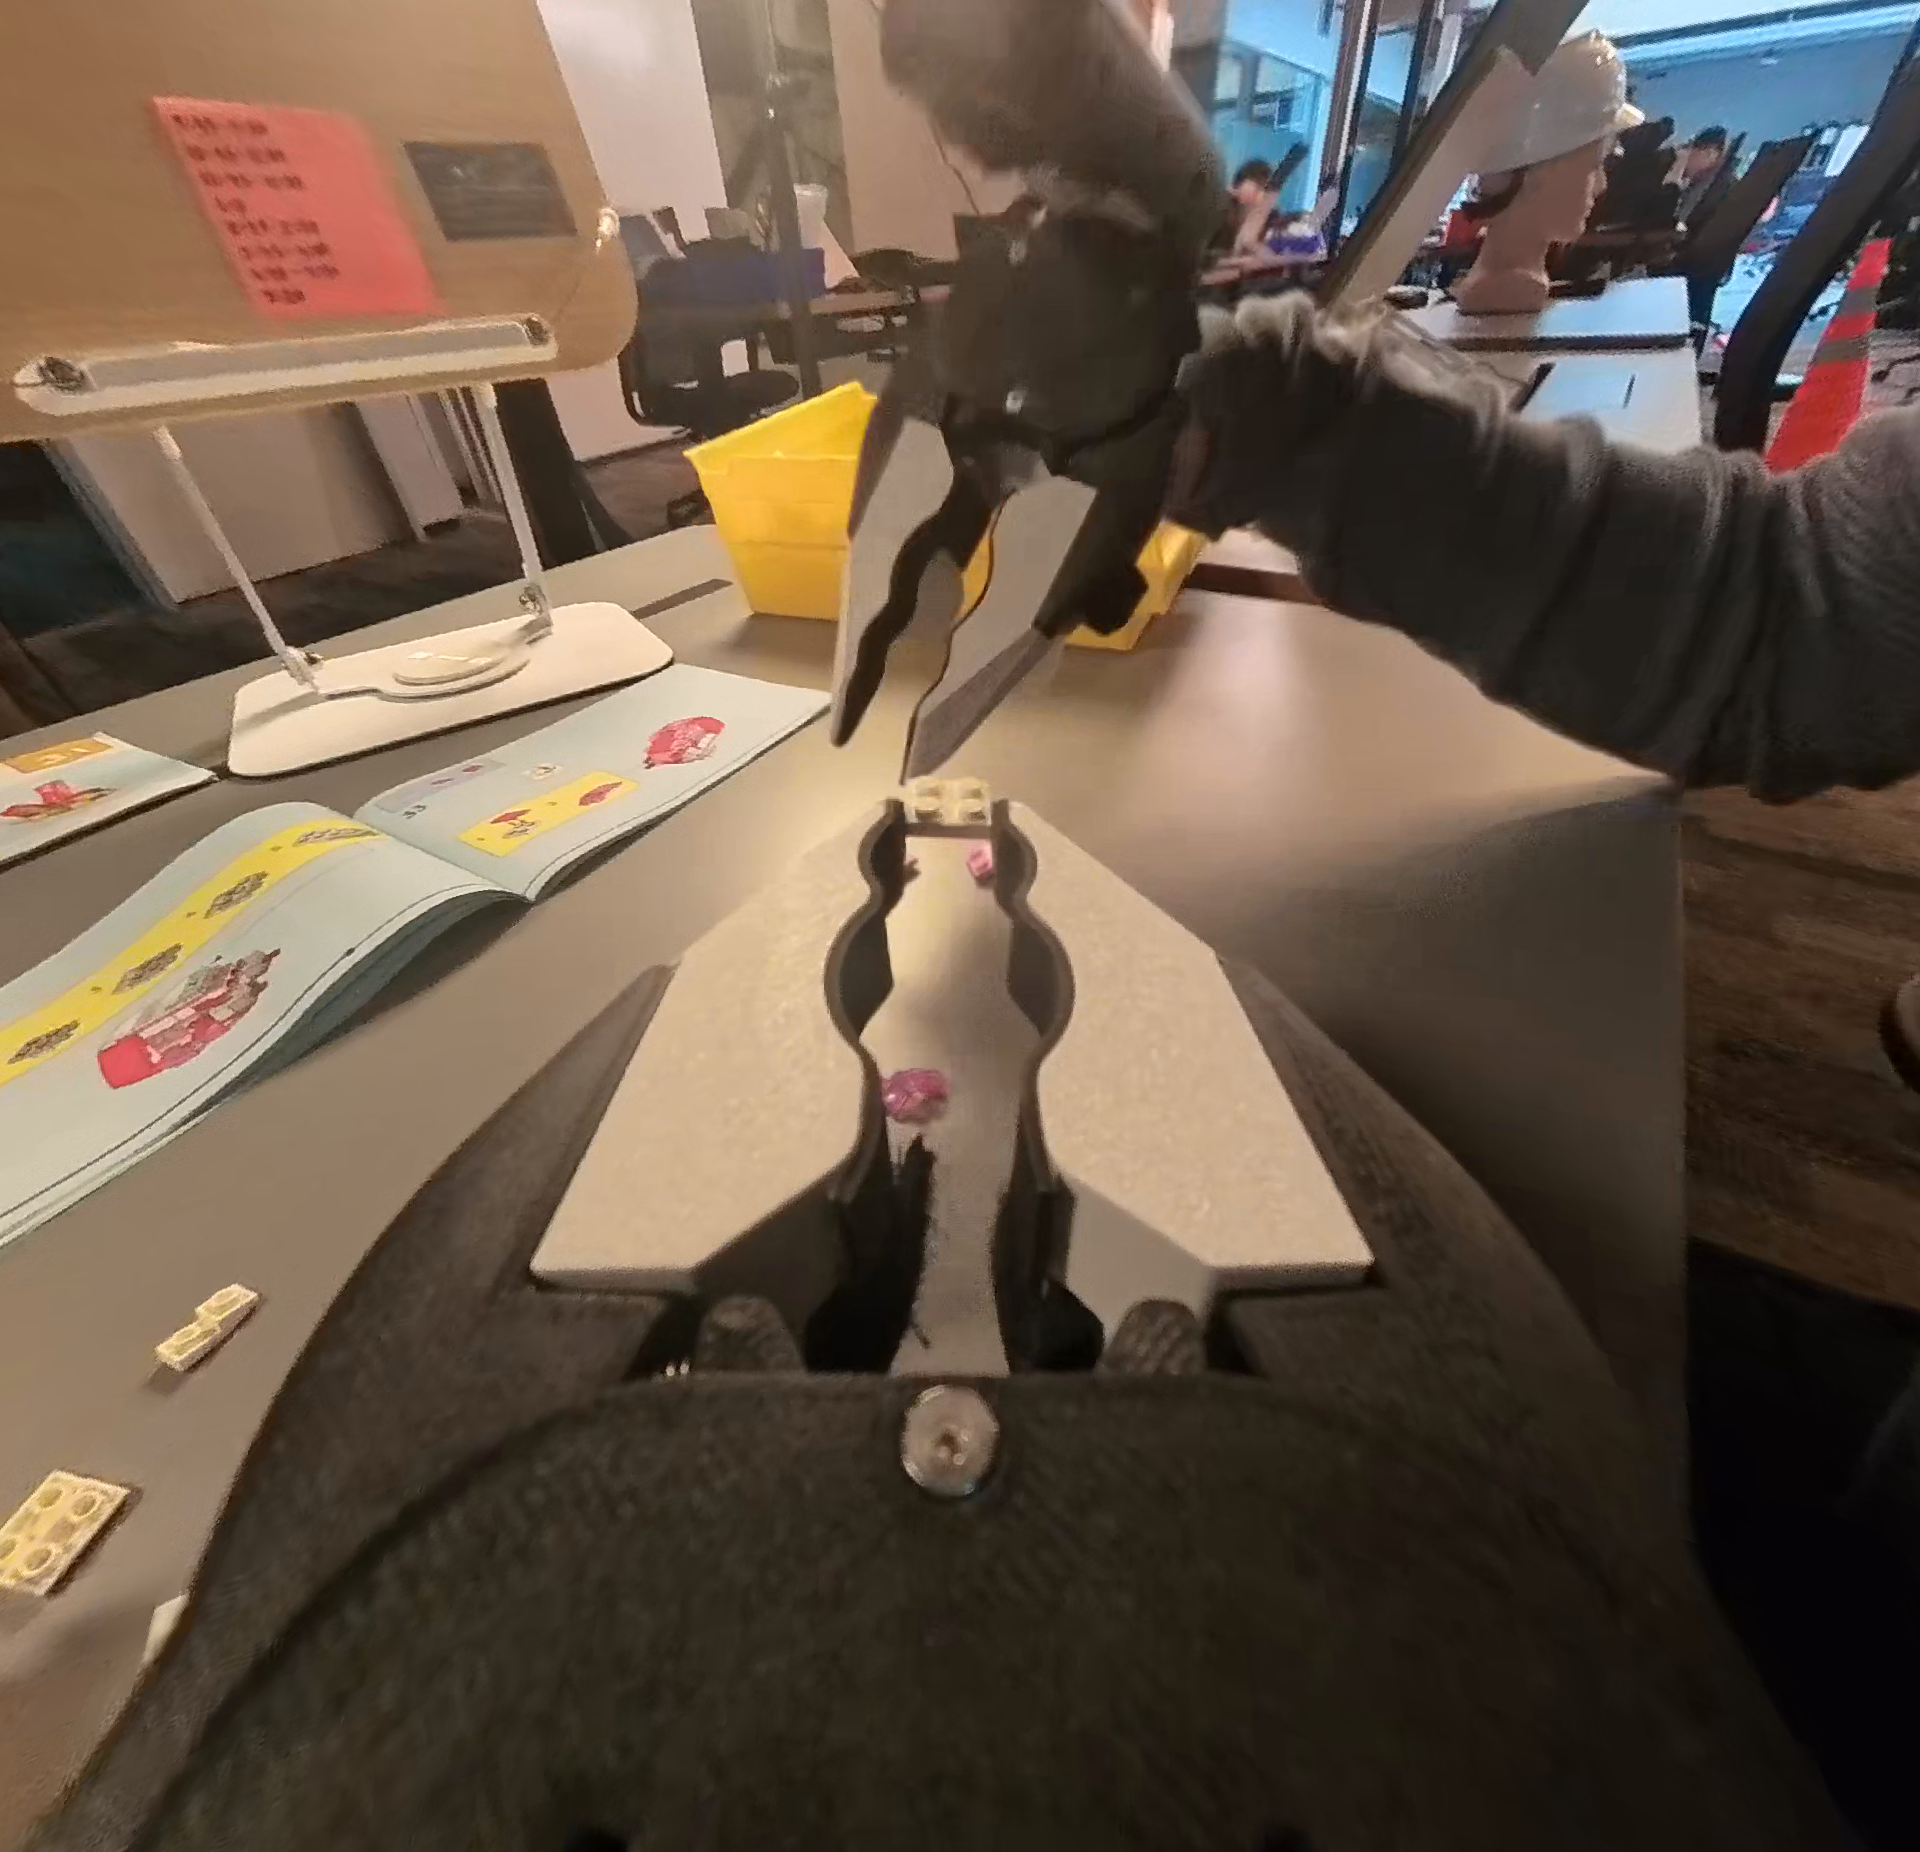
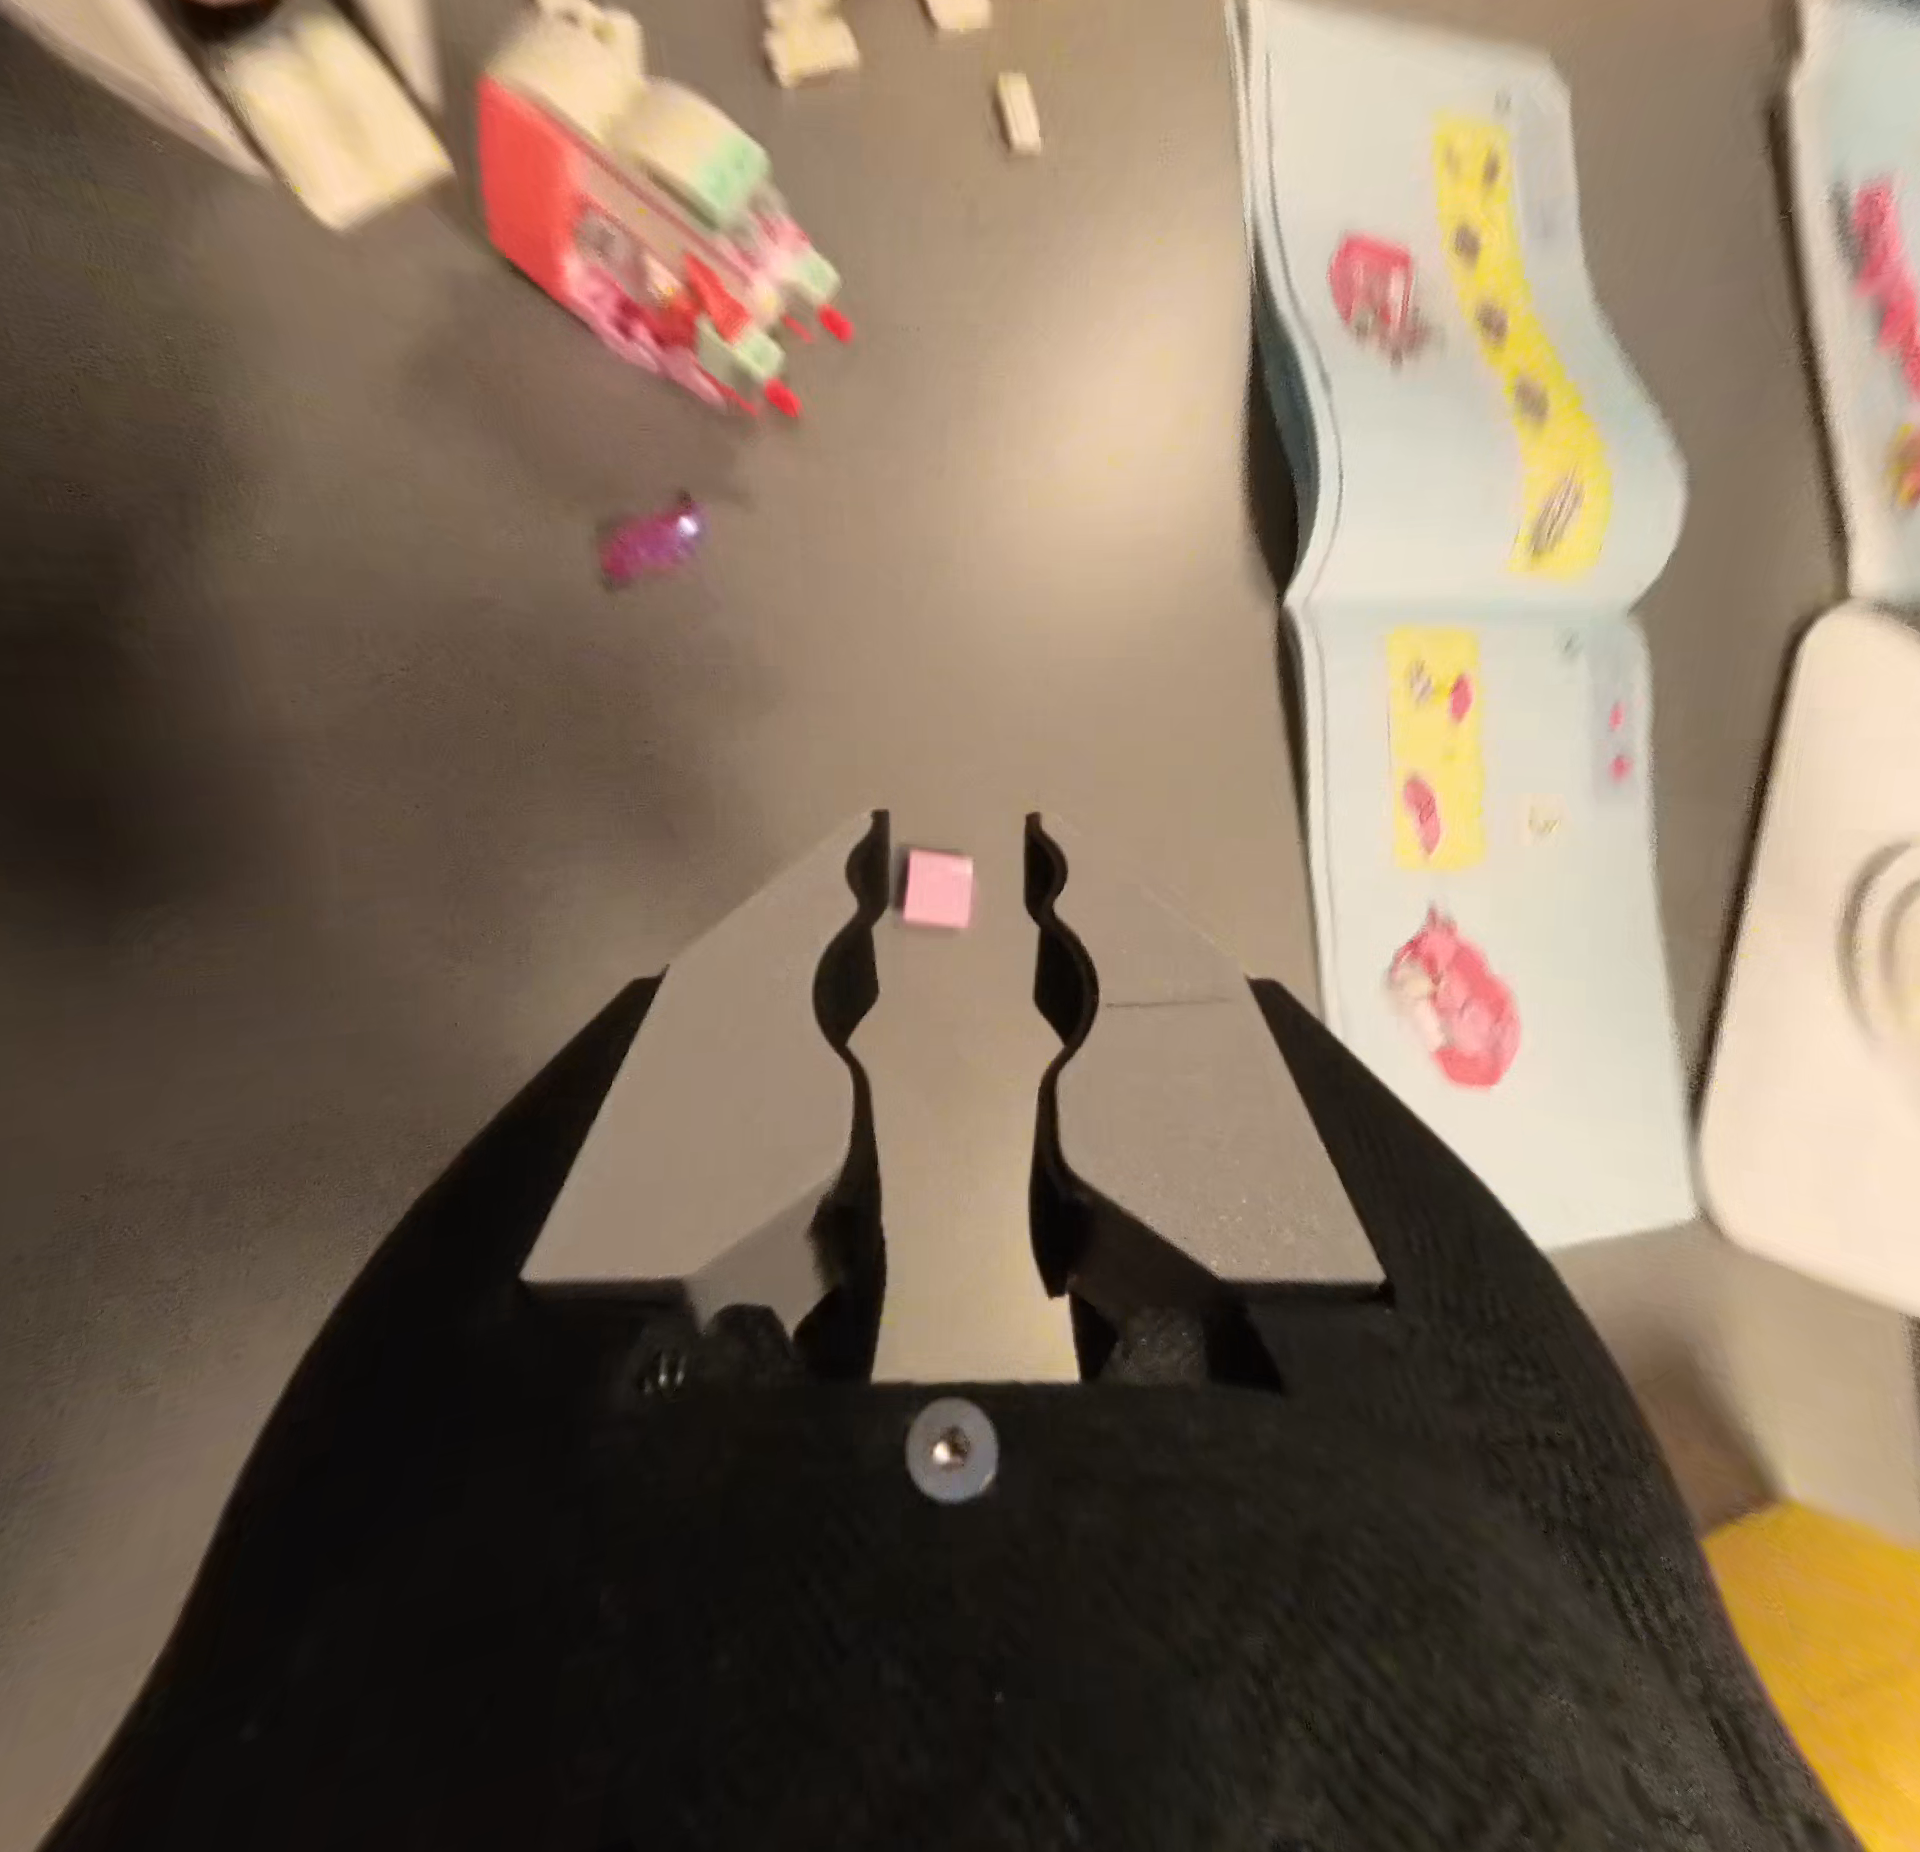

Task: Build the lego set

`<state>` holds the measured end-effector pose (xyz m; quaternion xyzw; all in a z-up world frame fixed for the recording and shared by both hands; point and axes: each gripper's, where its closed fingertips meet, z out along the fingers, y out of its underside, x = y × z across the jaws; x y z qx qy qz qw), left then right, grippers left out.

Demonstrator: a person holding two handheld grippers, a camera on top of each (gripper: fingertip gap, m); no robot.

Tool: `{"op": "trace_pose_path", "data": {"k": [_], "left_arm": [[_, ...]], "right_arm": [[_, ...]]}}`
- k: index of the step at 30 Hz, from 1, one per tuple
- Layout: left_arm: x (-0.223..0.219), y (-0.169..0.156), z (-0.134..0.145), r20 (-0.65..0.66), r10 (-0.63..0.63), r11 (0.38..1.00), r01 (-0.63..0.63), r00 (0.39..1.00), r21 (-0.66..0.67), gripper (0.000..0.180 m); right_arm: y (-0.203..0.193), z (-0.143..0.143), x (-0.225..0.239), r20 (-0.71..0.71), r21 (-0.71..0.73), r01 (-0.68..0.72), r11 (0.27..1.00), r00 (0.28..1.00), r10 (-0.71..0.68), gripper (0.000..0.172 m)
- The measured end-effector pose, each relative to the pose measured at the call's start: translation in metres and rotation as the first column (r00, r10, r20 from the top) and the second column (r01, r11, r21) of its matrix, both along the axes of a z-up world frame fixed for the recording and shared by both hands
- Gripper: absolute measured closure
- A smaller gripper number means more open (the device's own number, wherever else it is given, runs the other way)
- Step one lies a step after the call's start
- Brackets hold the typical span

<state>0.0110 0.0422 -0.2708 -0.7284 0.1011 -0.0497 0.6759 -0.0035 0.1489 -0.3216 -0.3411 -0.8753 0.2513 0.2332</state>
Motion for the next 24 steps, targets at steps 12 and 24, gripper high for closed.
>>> {"op": "trace_pose_path", "data": {"k": [12,24], "left_arm": [[-0.004,-0.002,-0.002,0.093,-0.034,0.999,0.033,0.995,0.007,0.165],[0.001,-0.001,-0.007,0.096,-0.066,0.997,0.068,0.993,-0.019,0.165]], "right_arm": [[0.011,-0.049,0.007,0.151,-0.193,0.079,0.978,0.987,-0.05,0.139],[-0.017,-0.019,0.002,0.06,-0.324,-0.028,0.946,0.997,0.05,0.157]]}}
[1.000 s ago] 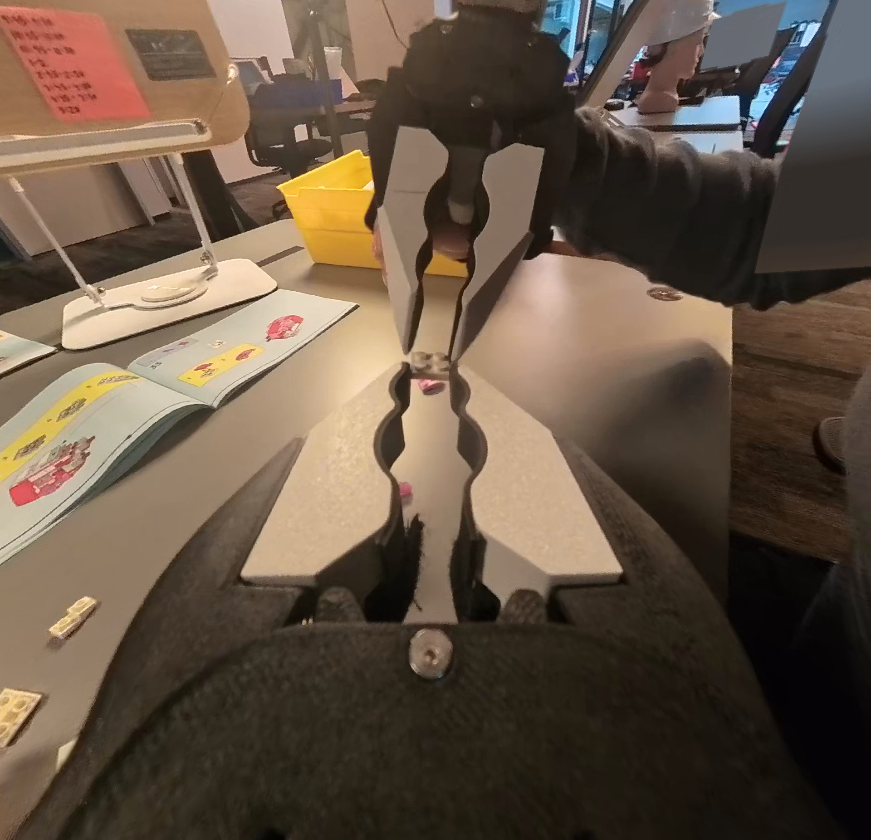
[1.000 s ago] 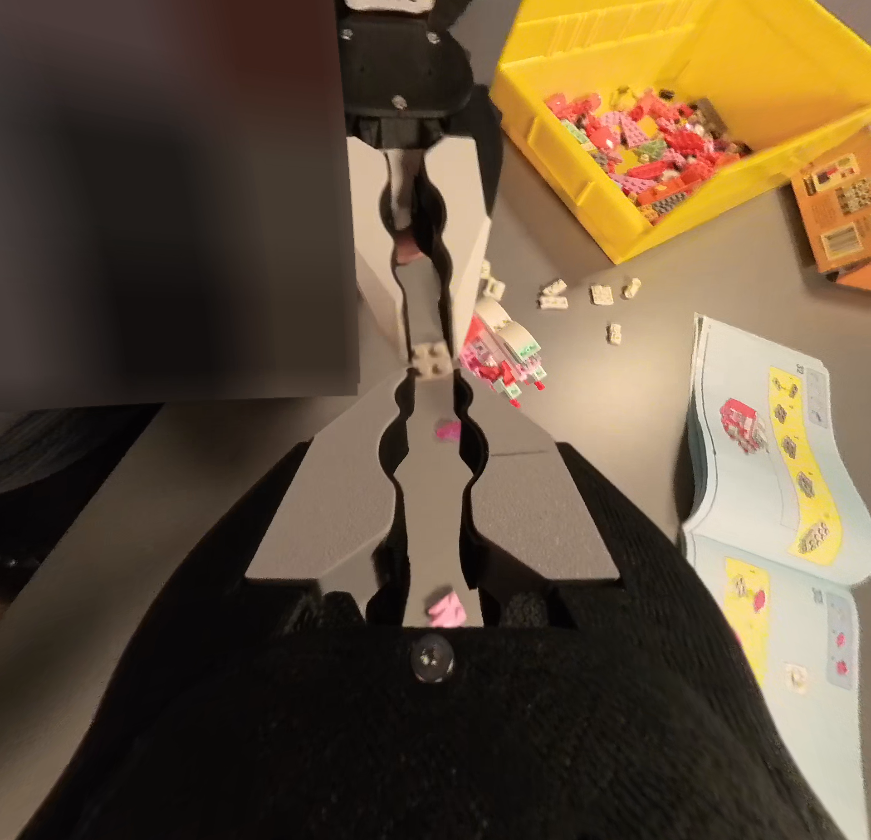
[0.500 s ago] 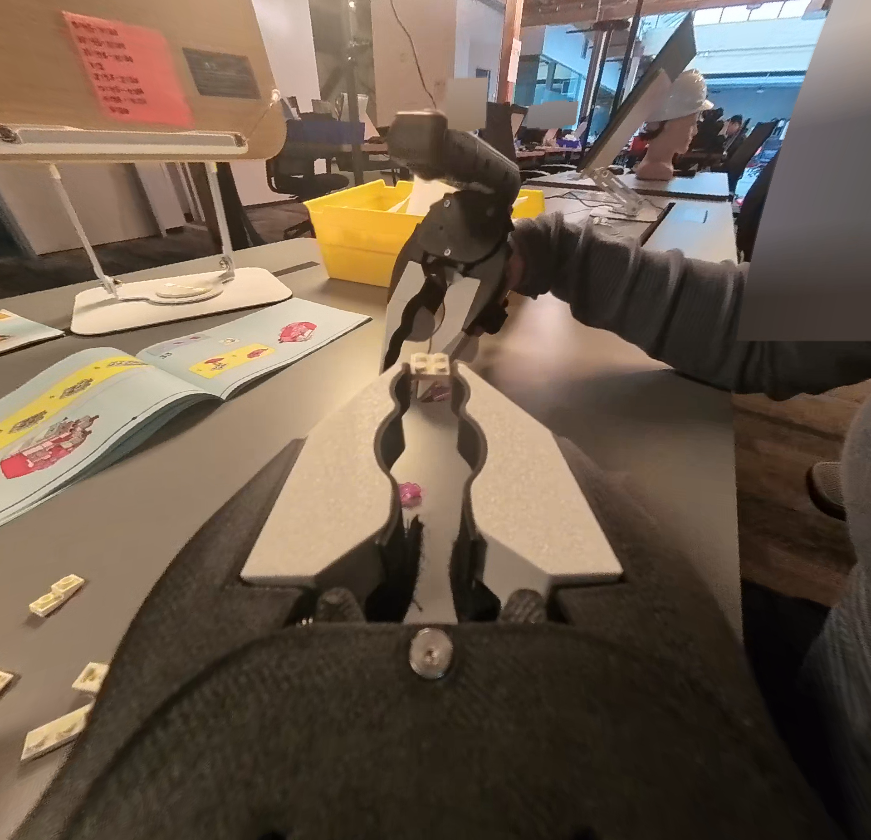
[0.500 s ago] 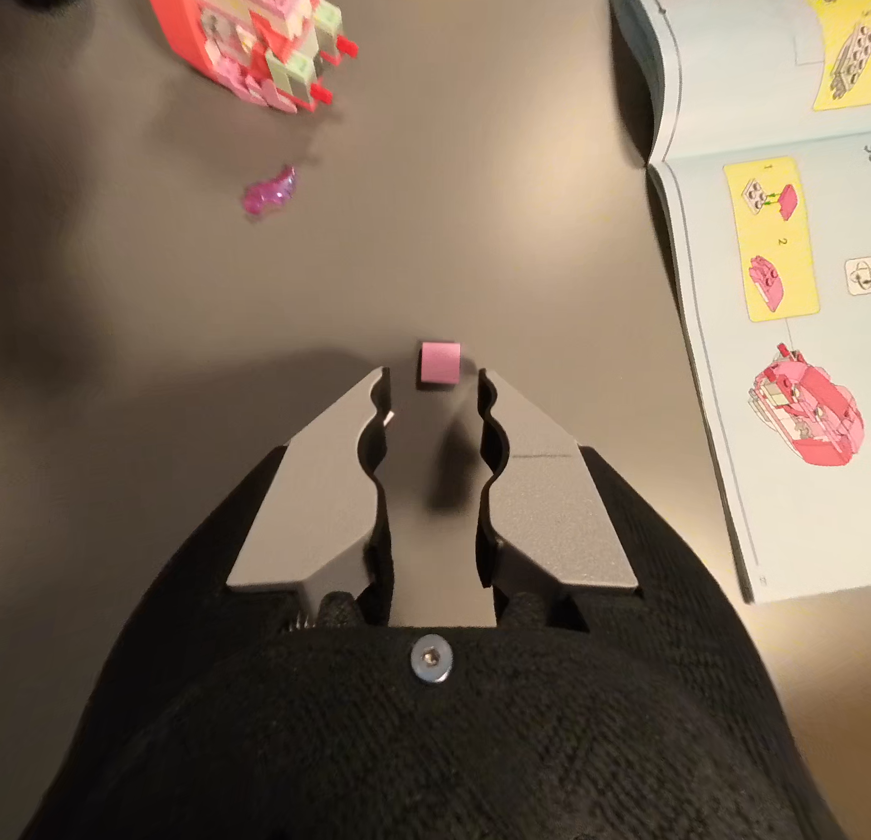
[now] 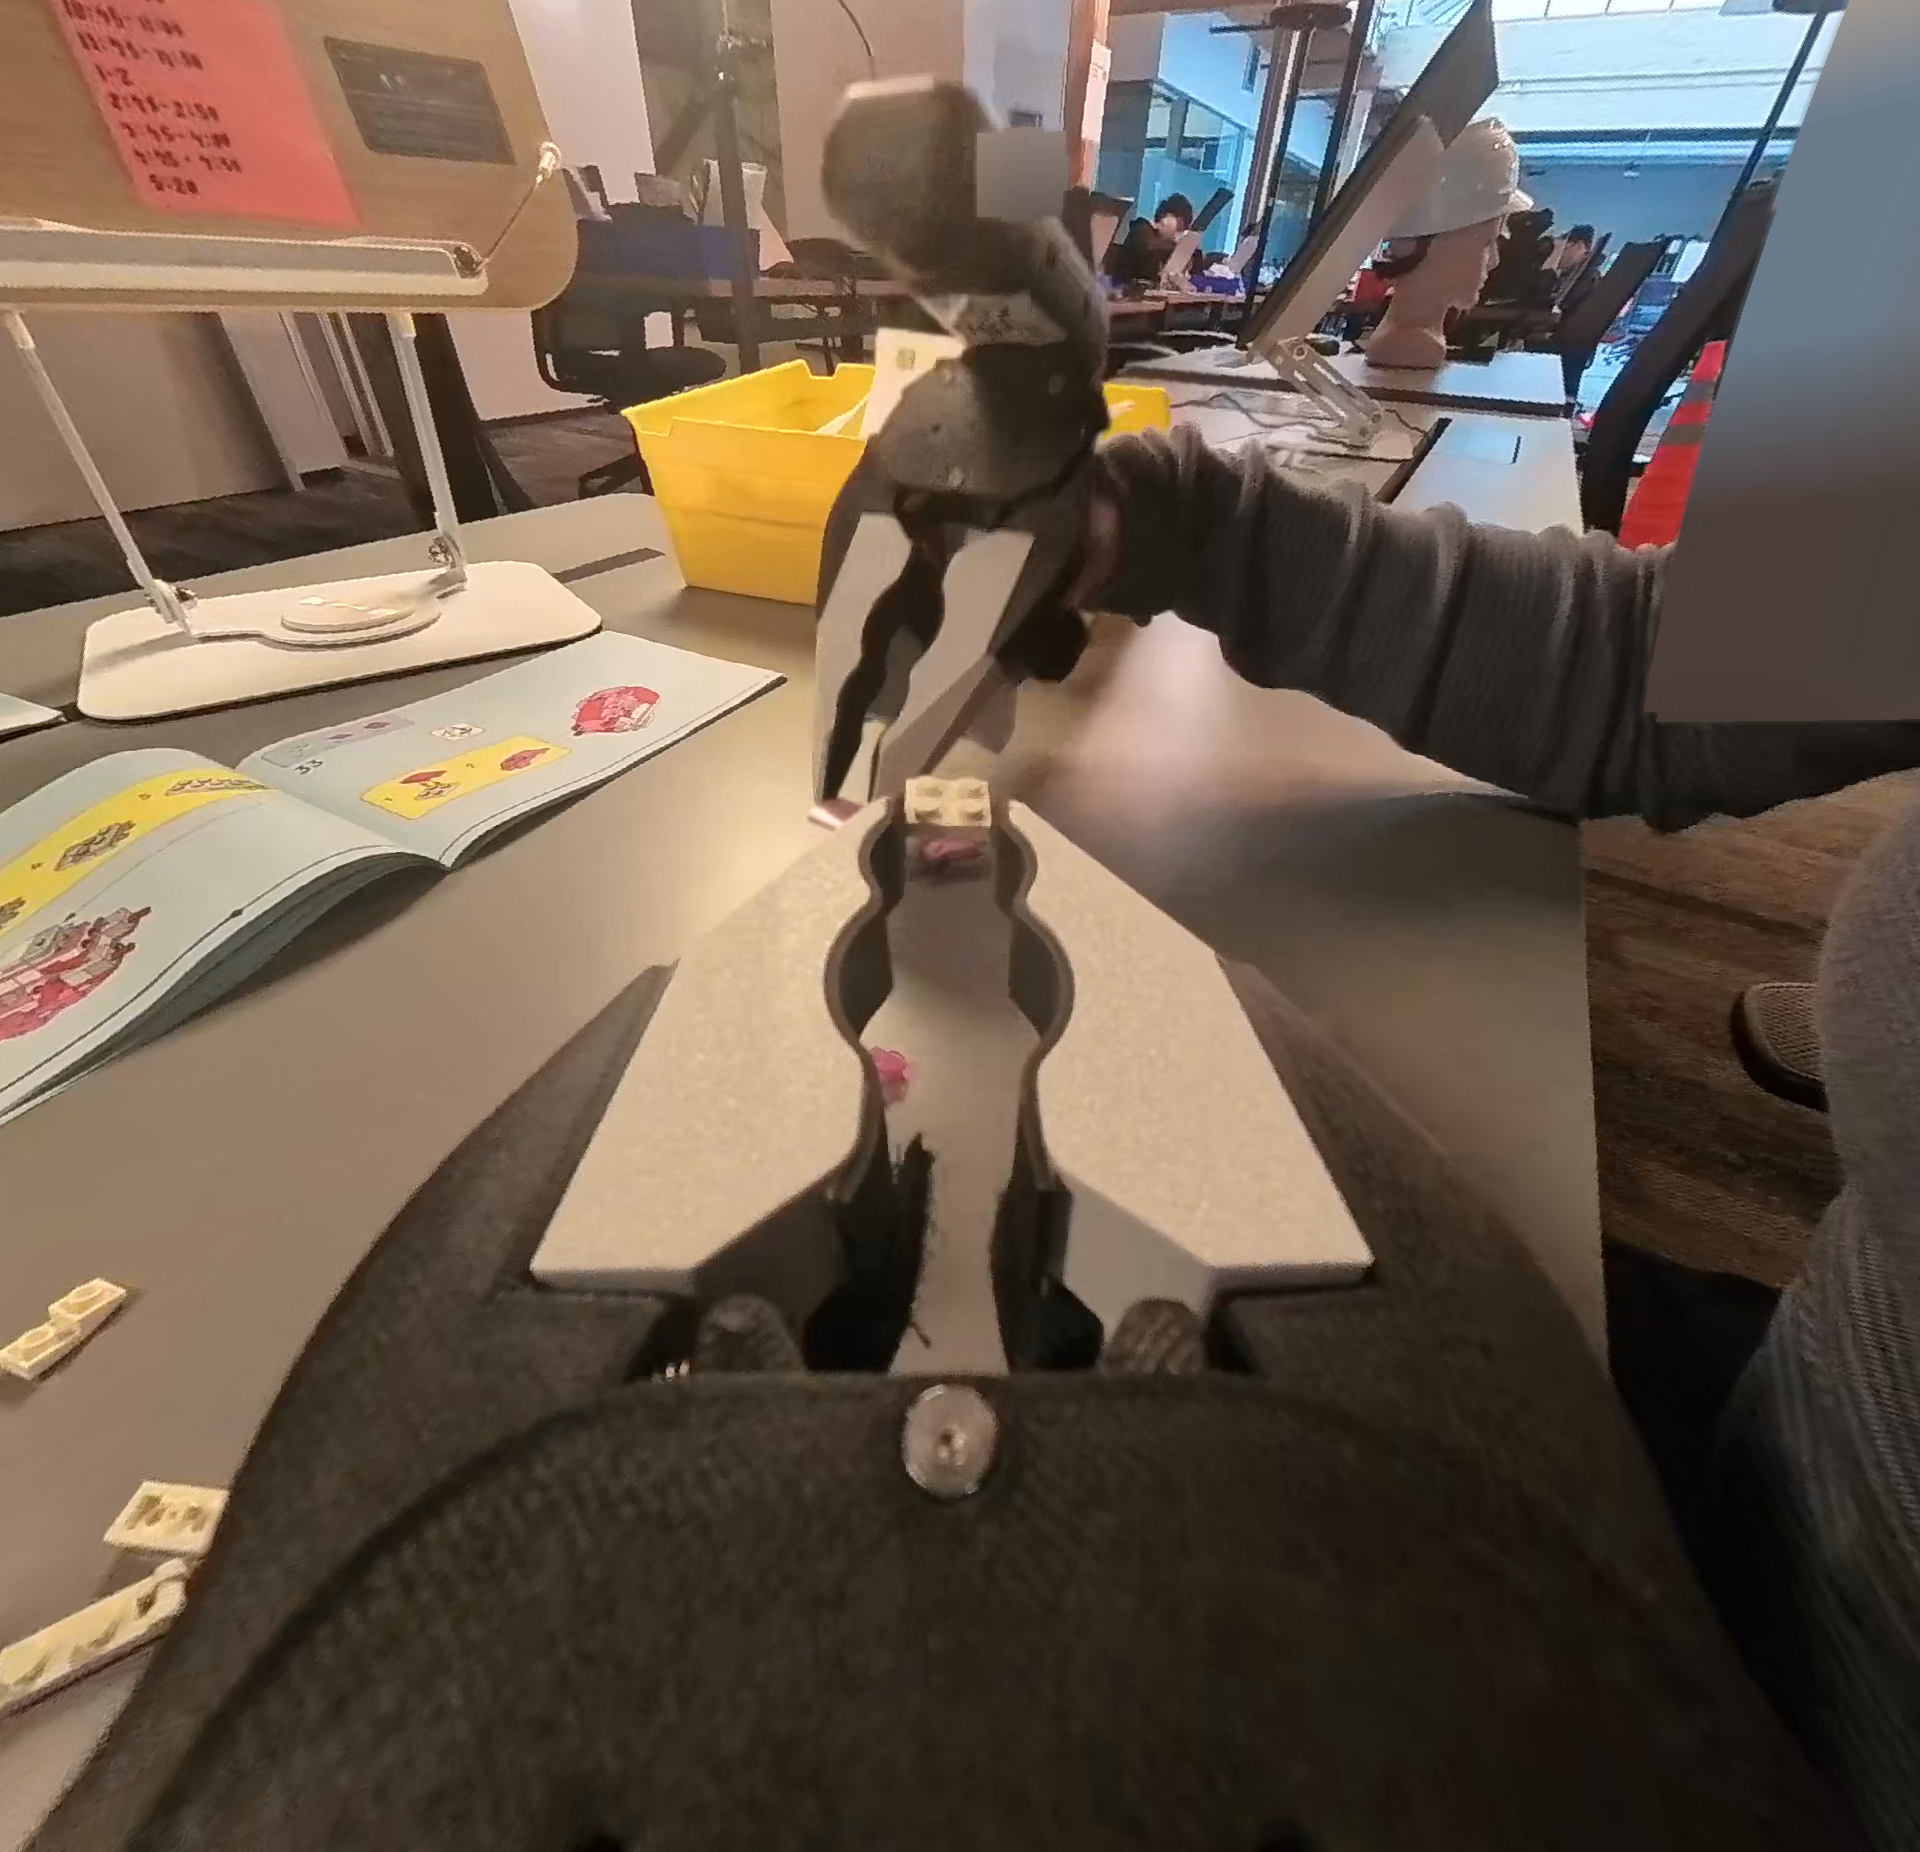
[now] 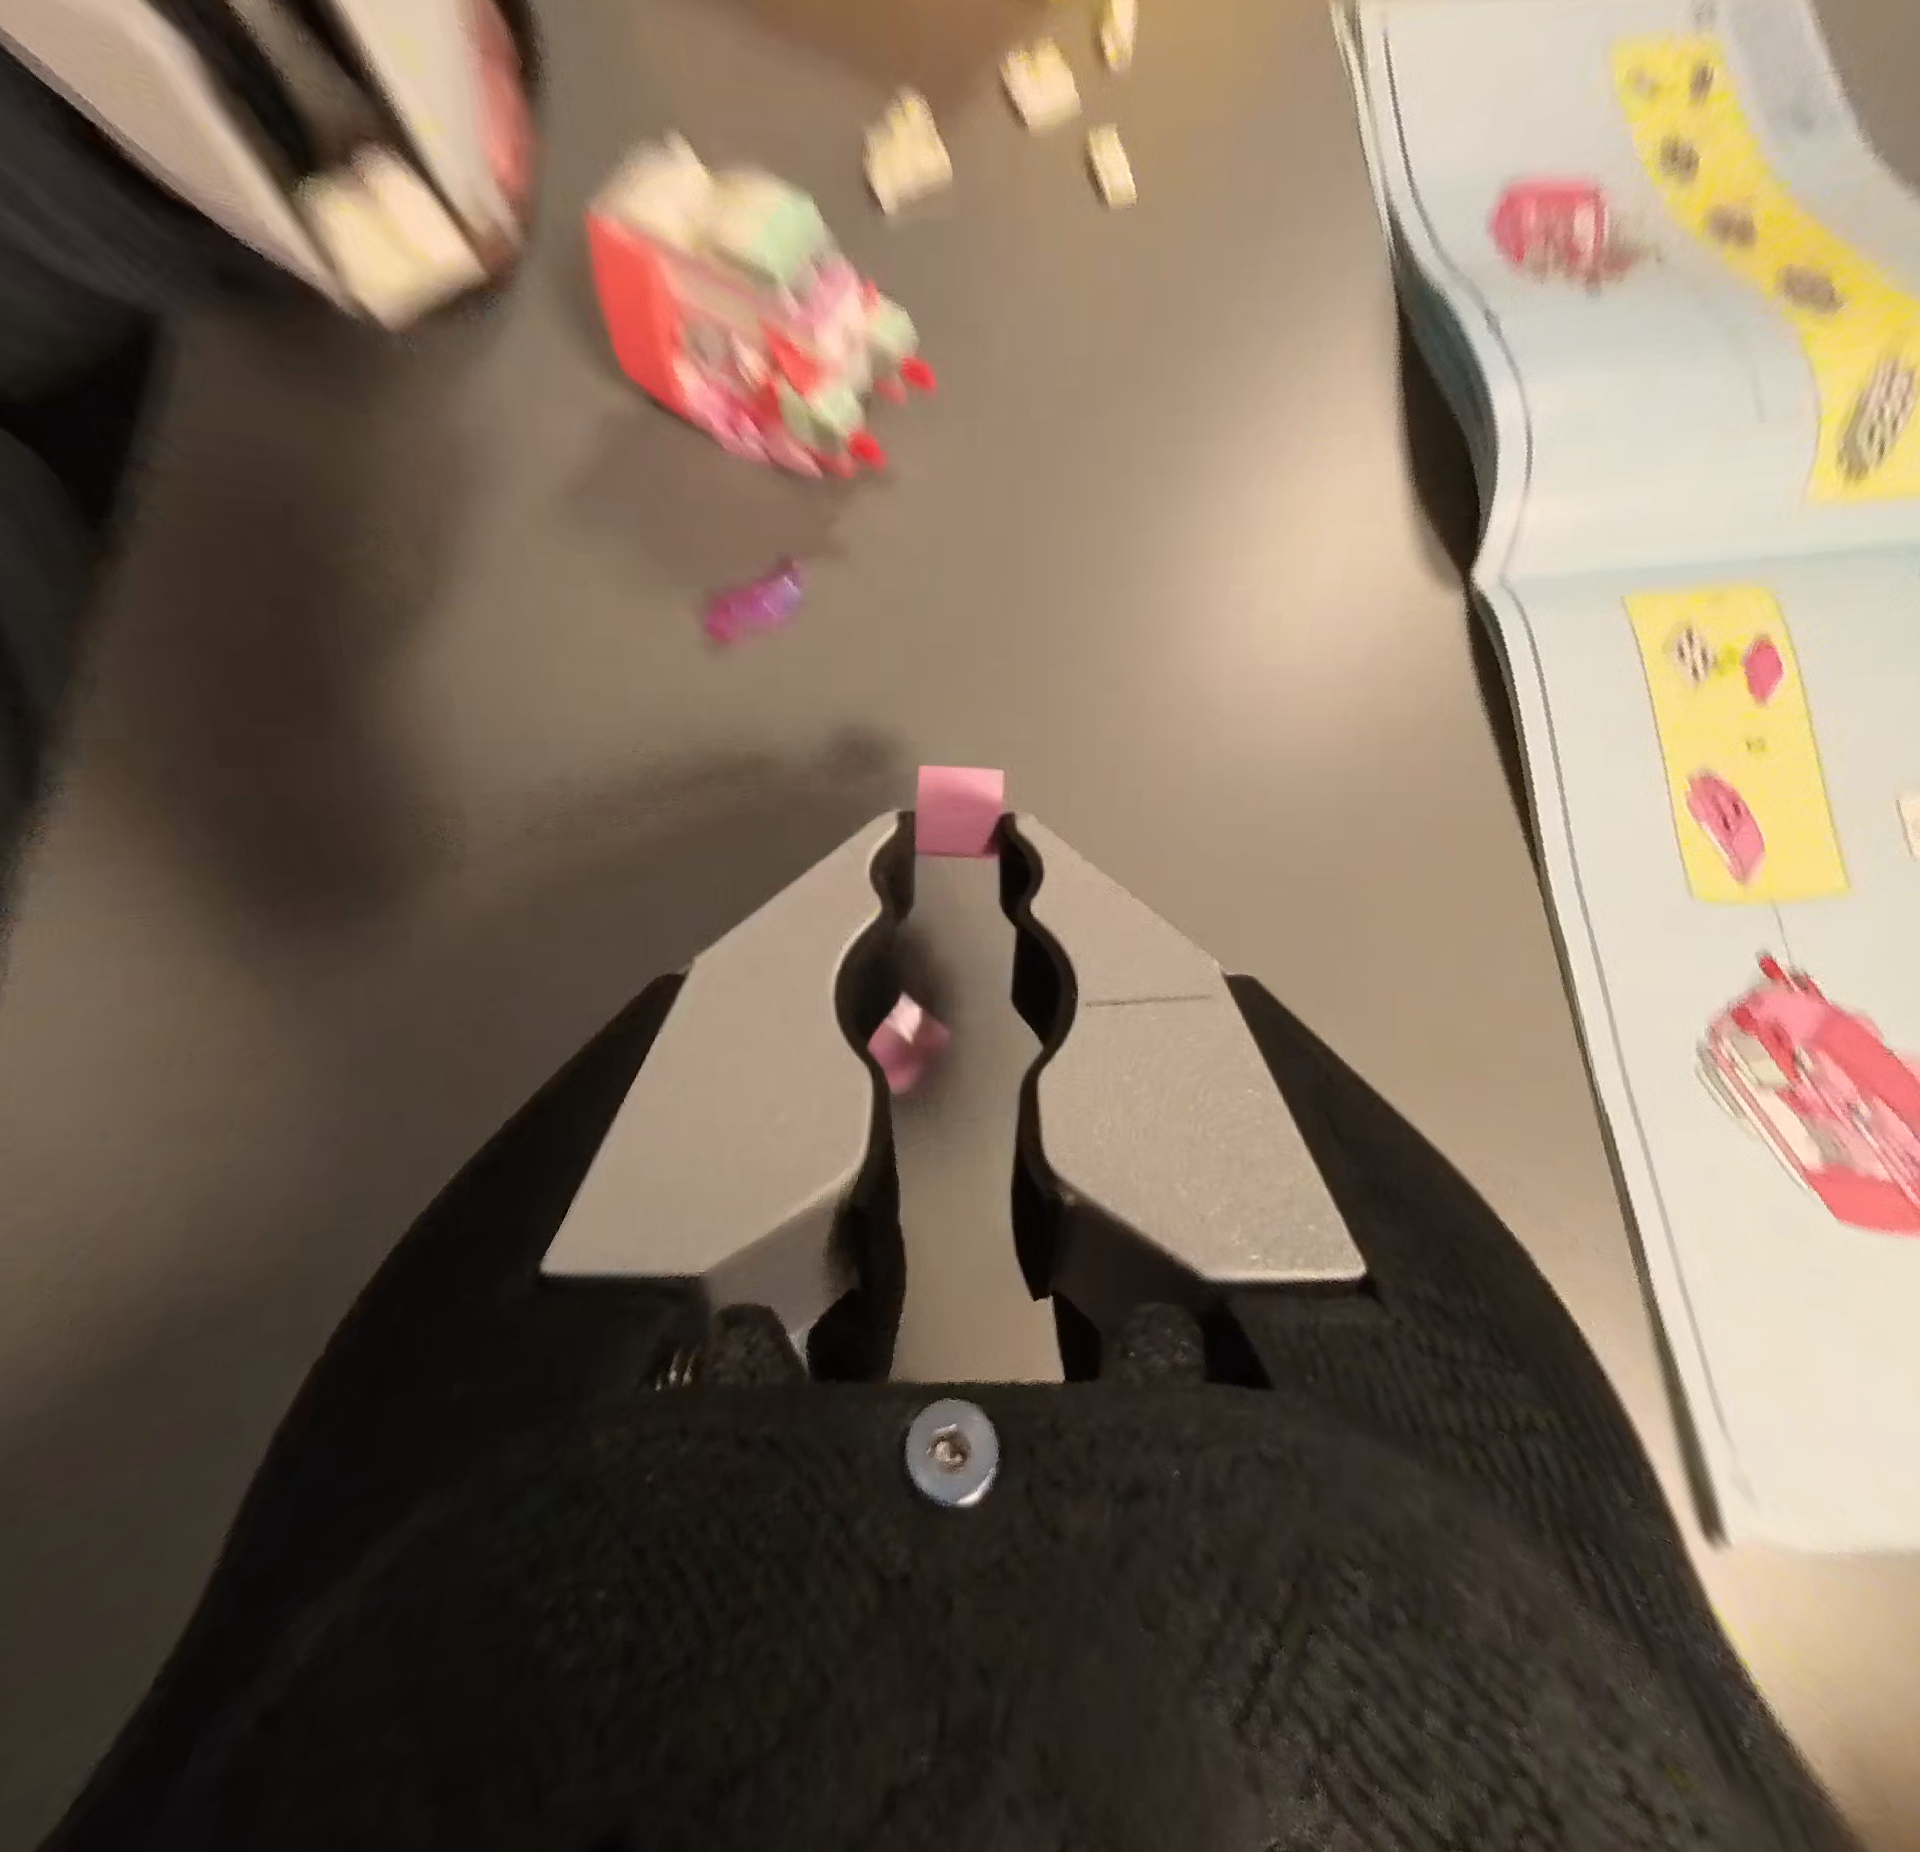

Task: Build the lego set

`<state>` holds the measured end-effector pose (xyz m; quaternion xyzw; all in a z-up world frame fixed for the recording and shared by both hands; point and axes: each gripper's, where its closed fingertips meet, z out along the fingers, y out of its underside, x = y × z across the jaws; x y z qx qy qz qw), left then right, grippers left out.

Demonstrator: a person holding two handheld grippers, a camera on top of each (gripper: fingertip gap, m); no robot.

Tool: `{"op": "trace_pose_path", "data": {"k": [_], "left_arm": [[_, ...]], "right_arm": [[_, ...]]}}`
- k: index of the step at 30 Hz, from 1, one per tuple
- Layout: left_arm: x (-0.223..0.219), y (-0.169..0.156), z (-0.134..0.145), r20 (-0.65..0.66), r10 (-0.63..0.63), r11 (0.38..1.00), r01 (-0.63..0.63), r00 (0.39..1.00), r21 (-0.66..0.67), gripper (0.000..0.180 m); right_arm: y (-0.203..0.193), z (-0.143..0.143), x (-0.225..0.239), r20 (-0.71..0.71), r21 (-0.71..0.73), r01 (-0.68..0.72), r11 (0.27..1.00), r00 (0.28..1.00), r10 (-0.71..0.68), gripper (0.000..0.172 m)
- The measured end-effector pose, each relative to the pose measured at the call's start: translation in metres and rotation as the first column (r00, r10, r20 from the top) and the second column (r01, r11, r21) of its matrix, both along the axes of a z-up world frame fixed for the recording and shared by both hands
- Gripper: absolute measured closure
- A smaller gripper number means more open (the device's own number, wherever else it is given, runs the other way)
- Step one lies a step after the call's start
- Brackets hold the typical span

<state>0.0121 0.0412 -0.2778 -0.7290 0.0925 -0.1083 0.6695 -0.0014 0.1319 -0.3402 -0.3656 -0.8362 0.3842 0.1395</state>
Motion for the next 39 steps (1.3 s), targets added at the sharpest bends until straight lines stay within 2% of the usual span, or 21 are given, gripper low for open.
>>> {"op": "trace_pose_path", "data": {"k": [4,9,15,22,29,39], "left_arm": [[0.004,0.0,0.0,0.023,-0.034,0.999,0.034,0.999,-0.005,0.165],[0.012,0.0,-0.004,0.03,-0.082,0.996,0.083,0.996,-0.025,0.165],[0.018,0.0,-0.008,0.022,-0.118,0.992,0.119,0.993,-0.05,0.165],[0.022,0.0,-0.012,-0.002,-0.129,0.989,0.129,0.992,-0.075,0.165],[0.026,0.003,-0.022,-0.046,-0.138,0.982,0.131,0.989,-0.136,0.165],[0.034,0.008,-0.061,-0.118,-0.157,0.916,0.1,0.981,-0.388,0.164]], "right_arm": [[-0.041,0.045,0.011,-0.075,-0.226,-0.142,0.964,0.989,0.129,0.157],[-0.076,0.065,0.026,-0.119,-0.252,-0.282,0.926,0.958,0.259,0.157],[-0.088,0.057,0.033,-0.124,-0.126,-0.329,0.936,0.941,0.314,0.157],[-0.09,0.051,0.034,-0.132,-0.016,-0.329,0.944,0.937,0.324,0.157],[-0.088,0.03,0.036,-0.135,0.099,-0.294,0.951,0.943,0.305,0.157],[-0.084,-0.01,0.043,-0.077,0.213,-0.207,0.955,0.971,0.228,0.158]]}}
